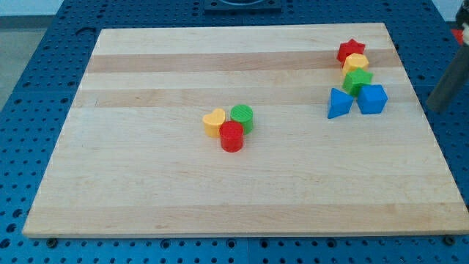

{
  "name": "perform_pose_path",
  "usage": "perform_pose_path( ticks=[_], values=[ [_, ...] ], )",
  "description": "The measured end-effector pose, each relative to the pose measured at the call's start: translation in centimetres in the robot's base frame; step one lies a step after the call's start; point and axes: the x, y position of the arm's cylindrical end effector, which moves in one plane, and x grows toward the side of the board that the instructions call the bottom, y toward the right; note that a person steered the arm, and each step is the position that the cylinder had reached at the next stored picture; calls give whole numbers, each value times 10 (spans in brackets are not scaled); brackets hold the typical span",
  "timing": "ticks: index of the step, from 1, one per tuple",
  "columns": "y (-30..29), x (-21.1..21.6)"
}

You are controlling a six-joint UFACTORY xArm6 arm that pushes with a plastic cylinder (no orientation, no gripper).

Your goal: Move the blue cube along with the blue triangle to the center of the board

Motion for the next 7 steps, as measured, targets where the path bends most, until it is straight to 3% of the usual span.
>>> perform_pose_path(
  ticks=[1, 3, 5, 7],
  values=[
    [-19, -16],
    [-121, 36],
    [-194, 48],
    [-57, 17]
  ],
)
